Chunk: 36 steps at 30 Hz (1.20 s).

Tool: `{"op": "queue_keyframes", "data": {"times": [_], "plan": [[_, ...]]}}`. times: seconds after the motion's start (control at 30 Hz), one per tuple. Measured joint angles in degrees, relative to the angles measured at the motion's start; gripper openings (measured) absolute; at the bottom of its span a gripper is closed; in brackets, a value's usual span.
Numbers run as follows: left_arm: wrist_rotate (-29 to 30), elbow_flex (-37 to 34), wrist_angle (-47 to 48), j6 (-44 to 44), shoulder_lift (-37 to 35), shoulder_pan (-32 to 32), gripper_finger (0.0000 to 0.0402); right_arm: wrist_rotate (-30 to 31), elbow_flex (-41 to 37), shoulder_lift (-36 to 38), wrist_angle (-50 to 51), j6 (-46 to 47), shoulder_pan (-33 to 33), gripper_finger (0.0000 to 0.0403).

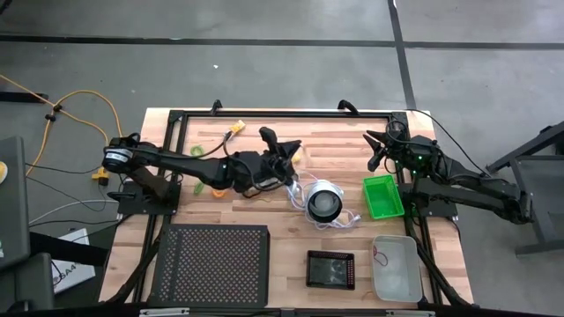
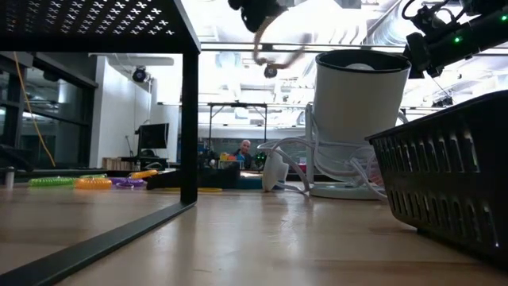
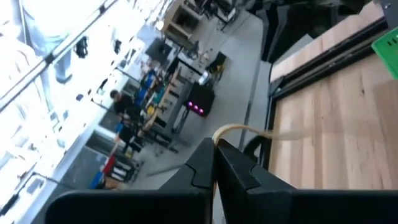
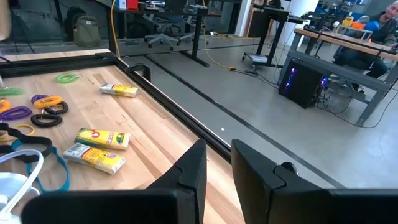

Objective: Pick & Place Office Desk Supplies
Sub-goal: Put the light brown rubberband into the gray bin

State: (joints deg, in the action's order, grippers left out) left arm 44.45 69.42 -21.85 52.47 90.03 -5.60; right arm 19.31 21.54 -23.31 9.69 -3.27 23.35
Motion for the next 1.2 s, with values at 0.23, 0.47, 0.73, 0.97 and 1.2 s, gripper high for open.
{"op": "queue_keyframes", "data": {"times": [0.23,0.47,0.73,0.97,1.2], "plan": [[-1.76,6.16,-1.63,2.75,5.40,-0.03,0.0001,-0.01,0.00,0.00,-0.01,0.00,0.00,0.0064],[-4.44,15.12,-1.44,6.49,11.72,-1.63,0.0001,0.00,0.00,0.00,0.00,0.00,0.00,0.0064],[-9.49,21.71,-1.35,7.19,18.34,-3.96,0.0001,0.00,0.00,0.00,0.00,0.00,0.00,0.0064],[-15.82,21.89,-1.43,4.33,19.22,-4.53,0.0001,-0.01,0.00,0.00,0.00,0.00,0.00,0.0064],[-16.65,21.95,-2.45,5.12,19.22,-4.53,0.0001,-0.01,0.00,0.00,0.00,0.00,0.00,0.0064]]}}
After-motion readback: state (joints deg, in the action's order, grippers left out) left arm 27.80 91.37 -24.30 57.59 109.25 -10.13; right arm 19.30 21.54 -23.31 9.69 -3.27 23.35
